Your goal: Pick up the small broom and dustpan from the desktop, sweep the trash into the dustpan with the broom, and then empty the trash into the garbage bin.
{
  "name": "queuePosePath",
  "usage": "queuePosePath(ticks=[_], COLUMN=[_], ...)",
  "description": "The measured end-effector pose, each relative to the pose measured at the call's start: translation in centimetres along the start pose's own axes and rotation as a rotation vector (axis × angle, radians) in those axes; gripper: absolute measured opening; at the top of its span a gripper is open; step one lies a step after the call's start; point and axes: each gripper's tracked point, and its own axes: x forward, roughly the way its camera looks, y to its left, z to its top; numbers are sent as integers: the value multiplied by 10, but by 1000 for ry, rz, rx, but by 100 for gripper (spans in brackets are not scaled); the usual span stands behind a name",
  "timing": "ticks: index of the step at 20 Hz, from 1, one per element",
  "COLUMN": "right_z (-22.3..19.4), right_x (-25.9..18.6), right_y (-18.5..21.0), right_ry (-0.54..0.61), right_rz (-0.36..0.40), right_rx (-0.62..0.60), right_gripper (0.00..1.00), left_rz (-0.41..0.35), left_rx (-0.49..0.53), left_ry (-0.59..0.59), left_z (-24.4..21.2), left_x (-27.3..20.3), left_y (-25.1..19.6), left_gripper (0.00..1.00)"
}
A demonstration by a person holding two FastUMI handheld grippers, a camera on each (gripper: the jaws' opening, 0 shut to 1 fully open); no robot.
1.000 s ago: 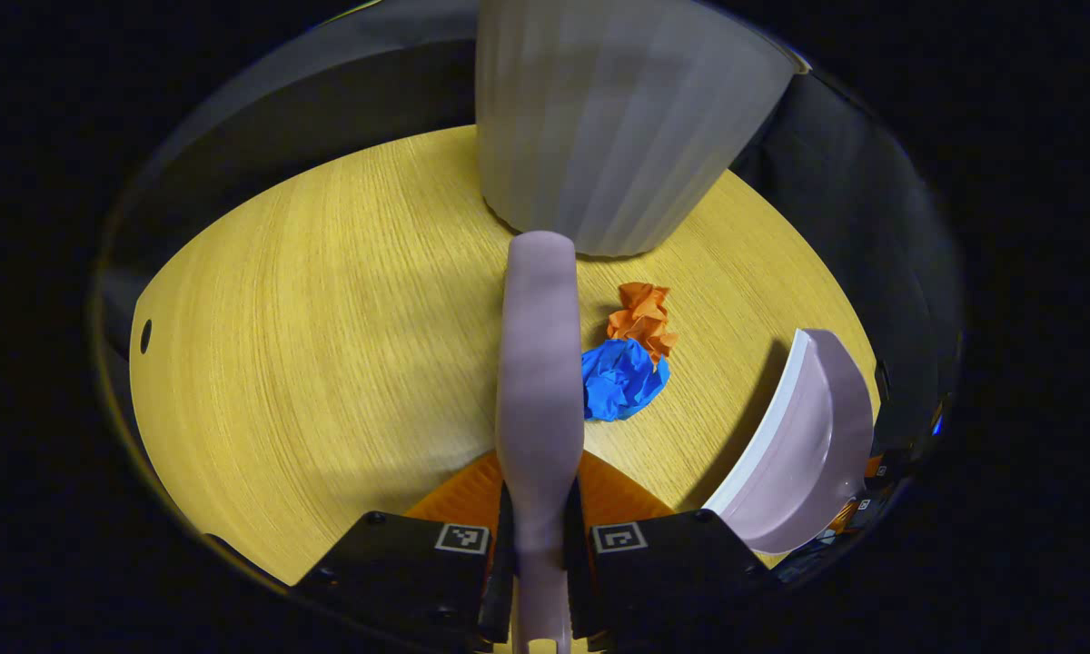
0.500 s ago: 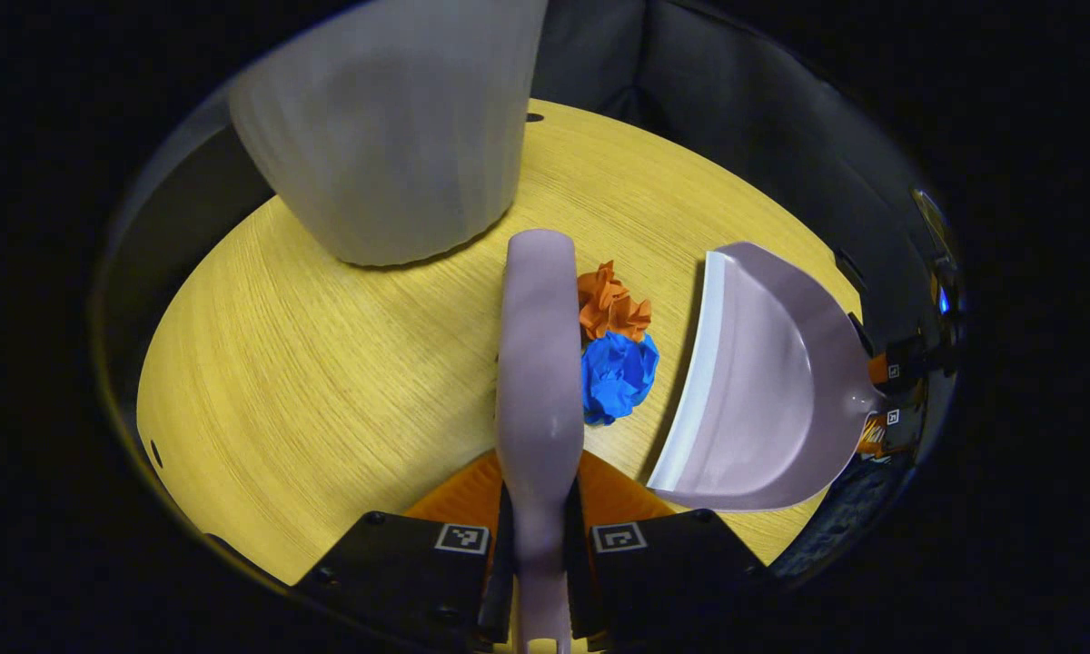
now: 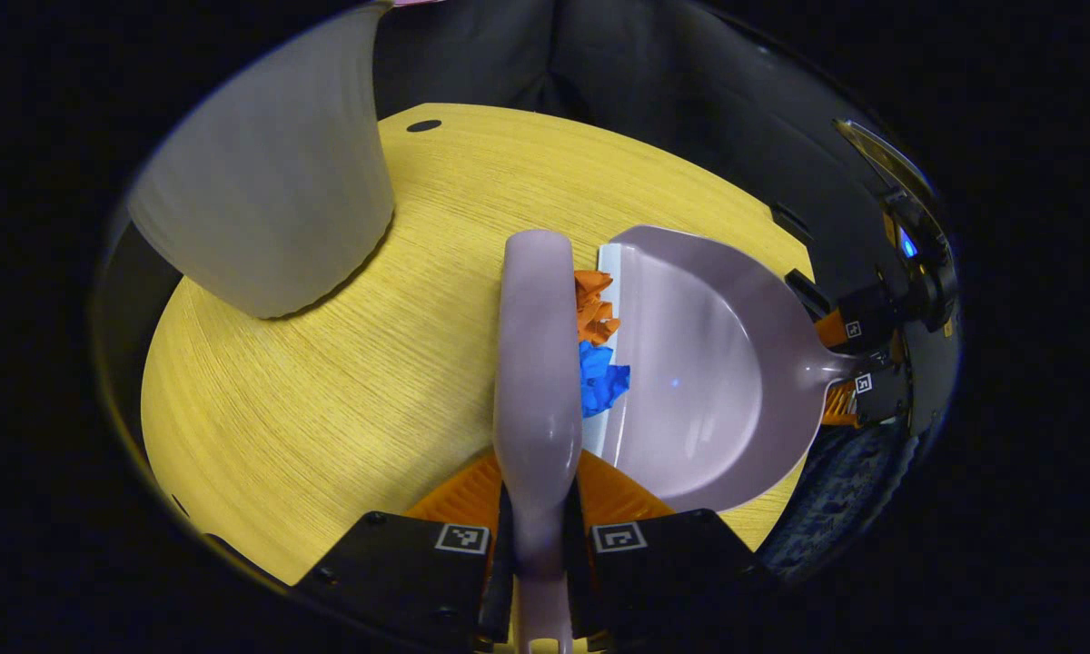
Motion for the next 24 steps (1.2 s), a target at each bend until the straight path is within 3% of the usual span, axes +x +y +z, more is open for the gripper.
queuePosePath(ticks=[2,9,12,15,24], right_z=[0,1,5,5,18], right_x=[1,2,2,0,-2], right_y=[-1,-1,-1,-3,-13], right_ry=[1,-4,-7,-20,-61], right_rz=[5,13,11,-4,-81], right_rx=[7,17,22,-4,13], right_gripper=[34,34,33,33,33], left_rz=[-10,-23,33,94,337], left_rx=[7,56,70,-7,-435], left_ry=[-5,-14,-30,-71,-153], left_z=[5,6,10,14,-33], left_x=[-5,-33,-39,-44,-95], left_y=[-32,-64,-65,-47,45], left_gripper=[28,27,27,27,27])
